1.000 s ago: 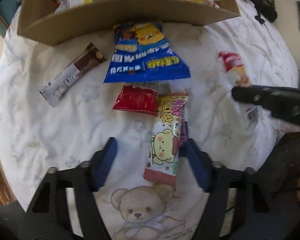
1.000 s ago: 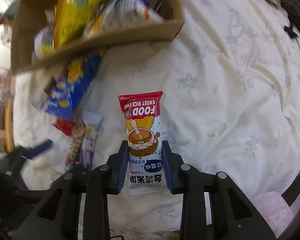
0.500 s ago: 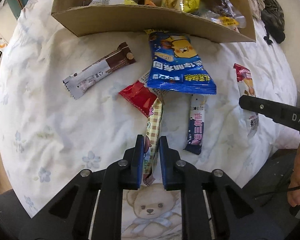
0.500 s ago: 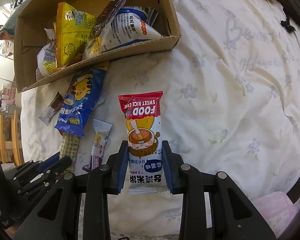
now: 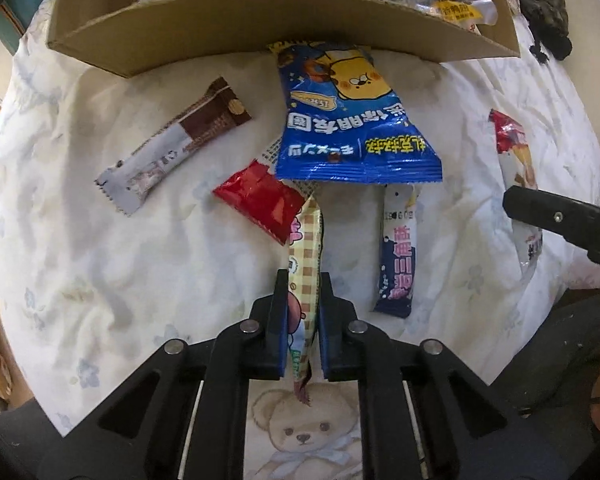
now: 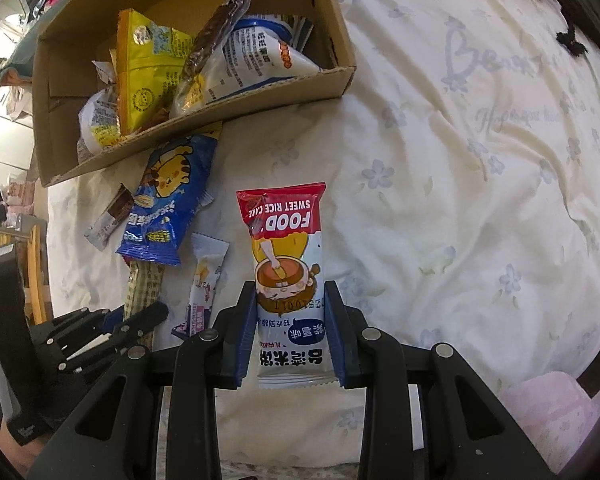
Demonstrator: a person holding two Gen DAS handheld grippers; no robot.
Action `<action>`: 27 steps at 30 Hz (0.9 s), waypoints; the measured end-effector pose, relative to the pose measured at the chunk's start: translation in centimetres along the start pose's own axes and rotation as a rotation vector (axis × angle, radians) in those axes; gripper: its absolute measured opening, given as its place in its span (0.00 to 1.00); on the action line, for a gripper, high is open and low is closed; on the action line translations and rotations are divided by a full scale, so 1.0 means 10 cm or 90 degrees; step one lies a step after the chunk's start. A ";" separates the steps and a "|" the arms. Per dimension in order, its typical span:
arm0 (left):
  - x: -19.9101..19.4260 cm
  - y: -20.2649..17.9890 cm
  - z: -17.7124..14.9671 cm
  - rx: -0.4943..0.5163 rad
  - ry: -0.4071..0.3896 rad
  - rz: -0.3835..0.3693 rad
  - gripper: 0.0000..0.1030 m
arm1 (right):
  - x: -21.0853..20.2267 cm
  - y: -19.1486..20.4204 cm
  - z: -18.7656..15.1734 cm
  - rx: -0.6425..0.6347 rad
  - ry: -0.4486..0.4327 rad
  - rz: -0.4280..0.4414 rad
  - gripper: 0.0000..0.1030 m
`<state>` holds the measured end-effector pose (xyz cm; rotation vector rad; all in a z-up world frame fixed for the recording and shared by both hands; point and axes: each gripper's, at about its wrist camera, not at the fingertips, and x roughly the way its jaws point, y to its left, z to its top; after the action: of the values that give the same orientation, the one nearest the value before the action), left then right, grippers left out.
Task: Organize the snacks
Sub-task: 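Carry both packets over the box and lower them inside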
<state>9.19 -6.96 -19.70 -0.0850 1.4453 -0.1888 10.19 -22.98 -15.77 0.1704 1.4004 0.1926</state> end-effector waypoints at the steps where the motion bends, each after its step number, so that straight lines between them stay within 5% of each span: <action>1: -0.01 -0.01 -0.01 -0.001 0.002 0.000 0.09 | -0.02 0.01 -0.01 -0.001 -0.003 0.002 0.33; 17: -0.58 0.08 -0.33 -0.019 -0.060 0.019 0.09 | -0.16 0.22 -0.11 -0.042 -0.026 0.024 0.33; 27: -1.24 0.32 -0.41 -0.057 -0.221 0.061 0.09 | -0.56 0.46 -0.16 -0.101 -0.129 0.113 0.33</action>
<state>4.02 -1.34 -8.69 -0.1148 1.1082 -0.0276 7.52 -19.81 -9.56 0.1776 1.1625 0.4202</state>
